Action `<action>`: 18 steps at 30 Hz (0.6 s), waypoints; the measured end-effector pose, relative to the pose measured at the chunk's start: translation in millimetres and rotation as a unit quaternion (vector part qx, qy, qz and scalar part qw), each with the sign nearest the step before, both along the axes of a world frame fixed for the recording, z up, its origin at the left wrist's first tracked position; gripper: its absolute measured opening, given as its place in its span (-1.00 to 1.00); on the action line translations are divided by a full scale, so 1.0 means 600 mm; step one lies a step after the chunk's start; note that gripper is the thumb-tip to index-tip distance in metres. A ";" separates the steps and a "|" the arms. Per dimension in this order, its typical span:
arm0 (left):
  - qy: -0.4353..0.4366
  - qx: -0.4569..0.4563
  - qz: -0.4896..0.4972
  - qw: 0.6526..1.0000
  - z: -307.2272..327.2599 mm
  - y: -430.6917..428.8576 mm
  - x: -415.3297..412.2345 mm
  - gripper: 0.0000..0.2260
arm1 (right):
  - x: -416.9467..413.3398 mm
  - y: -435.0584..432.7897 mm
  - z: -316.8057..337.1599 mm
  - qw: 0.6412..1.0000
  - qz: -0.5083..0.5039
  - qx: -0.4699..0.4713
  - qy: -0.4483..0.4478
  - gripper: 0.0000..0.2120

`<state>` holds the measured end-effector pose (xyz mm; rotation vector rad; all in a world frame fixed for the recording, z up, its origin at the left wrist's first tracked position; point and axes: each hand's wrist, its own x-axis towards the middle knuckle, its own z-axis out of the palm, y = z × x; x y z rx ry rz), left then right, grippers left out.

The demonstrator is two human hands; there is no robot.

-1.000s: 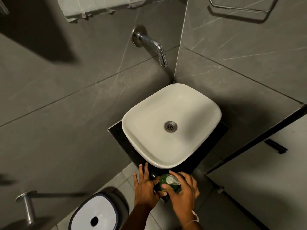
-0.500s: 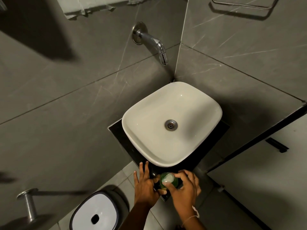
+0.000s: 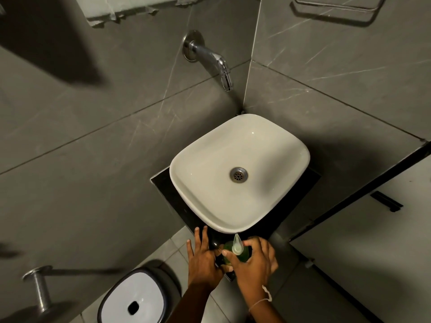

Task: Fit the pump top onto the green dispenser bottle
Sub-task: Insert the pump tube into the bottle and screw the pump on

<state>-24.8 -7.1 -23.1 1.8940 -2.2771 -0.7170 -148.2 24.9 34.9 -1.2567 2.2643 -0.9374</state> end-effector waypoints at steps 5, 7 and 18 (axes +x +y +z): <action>-0.009 -0.001 -0.010 1.000 -0.001 -0.001 -0.002 -0.56 | -0.017 0.014 -0.011 0.999 0.035 -0.040 0.000 -0.67; -0.008 0.000 -0.010 1.000 -0.001 -0.001 -0.001 -0.58 | -0.011 0.008 -0.006 1.000 0.010 -0.014 0.004 -0.66; -0.008 -0.006 -0.009 1.000 0.003 0.001 -0.001 -0.59 | -0.016 0.000 -0.007 1.000 0.027 -0.012 -0.001 -0.64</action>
